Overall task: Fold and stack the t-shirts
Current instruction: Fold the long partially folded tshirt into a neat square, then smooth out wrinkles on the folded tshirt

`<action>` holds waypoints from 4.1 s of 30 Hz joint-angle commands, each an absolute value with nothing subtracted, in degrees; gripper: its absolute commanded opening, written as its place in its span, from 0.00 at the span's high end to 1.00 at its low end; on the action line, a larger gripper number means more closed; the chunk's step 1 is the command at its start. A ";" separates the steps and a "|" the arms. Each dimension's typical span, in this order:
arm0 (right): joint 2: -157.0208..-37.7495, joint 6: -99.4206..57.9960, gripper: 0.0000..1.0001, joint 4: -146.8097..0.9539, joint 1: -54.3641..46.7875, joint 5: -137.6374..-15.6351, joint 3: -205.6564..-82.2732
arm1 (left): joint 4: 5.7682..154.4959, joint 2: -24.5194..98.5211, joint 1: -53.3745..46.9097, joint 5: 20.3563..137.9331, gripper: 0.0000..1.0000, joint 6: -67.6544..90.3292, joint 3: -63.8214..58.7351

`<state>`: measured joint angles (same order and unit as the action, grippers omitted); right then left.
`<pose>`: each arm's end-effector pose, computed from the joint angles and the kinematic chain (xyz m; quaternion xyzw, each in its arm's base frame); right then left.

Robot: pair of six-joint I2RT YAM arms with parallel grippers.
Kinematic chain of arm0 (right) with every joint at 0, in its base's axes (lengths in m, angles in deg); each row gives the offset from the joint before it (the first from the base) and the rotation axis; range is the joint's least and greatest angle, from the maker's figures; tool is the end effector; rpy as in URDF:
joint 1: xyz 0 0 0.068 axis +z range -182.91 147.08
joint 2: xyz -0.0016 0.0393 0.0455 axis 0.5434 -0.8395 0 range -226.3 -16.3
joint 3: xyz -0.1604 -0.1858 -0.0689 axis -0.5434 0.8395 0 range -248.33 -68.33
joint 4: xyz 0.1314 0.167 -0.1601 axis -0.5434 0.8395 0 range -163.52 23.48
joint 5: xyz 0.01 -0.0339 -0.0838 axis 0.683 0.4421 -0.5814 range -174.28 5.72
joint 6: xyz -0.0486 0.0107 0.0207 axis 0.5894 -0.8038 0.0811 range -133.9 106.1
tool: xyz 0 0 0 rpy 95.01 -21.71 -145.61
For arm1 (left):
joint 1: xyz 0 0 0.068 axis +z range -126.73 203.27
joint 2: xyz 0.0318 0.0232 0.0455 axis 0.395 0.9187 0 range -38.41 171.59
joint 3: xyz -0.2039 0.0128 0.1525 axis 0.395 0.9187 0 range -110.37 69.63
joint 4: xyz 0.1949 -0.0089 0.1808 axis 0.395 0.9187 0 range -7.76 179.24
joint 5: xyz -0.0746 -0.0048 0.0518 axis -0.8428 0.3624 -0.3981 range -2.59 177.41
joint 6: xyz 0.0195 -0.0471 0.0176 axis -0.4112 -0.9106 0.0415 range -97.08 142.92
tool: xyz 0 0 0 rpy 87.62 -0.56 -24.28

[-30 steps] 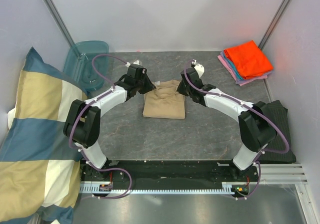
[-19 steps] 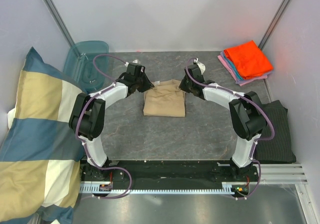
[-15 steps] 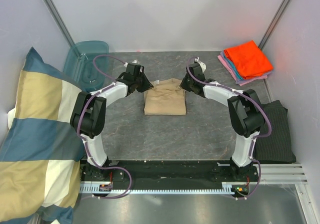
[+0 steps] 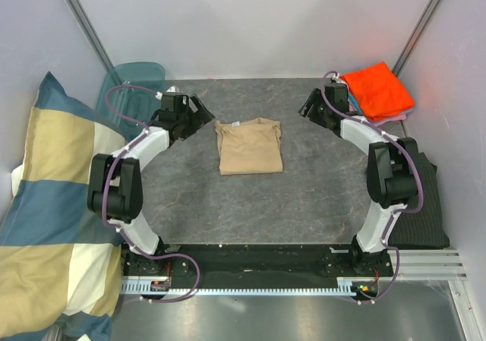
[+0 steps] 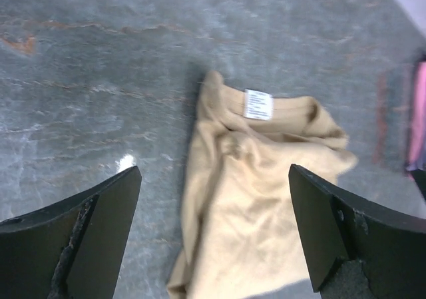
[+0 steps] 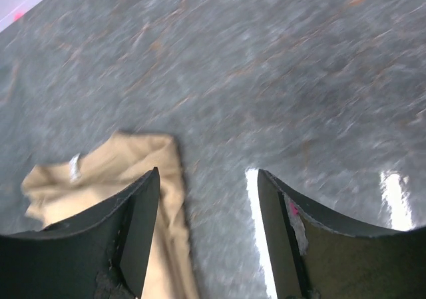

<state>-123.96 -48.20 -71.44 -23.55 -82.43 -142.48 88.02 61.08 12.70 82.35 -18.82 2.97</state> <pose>0.4193 0.0703 0.1958 0.1848 0.8699 0.1833 0.4190 0.3814 -0.0743 0.2023 -0.2235 0.8723 -0.2266 0.3713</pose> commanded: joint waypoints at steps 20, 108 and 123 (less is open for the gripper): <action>-105.08 -45.89 0.30 -68.86 -10.86 -74.96 -121.42 | 78.81 47.20 2.97 77.03 0.00 -21.29 25.76; -91.98 -55.66 0.26 -55.45 4.88 -99.73 -107.69 | 73.63 61.09 -1.17 89.87 0.02 -24.63 23.65; -97.78 -54.25 0.25 -61.13 3.56 -90.44 -116.31 | 73.18 52.65 -3.89 88.37 0.03 -27.00 35.69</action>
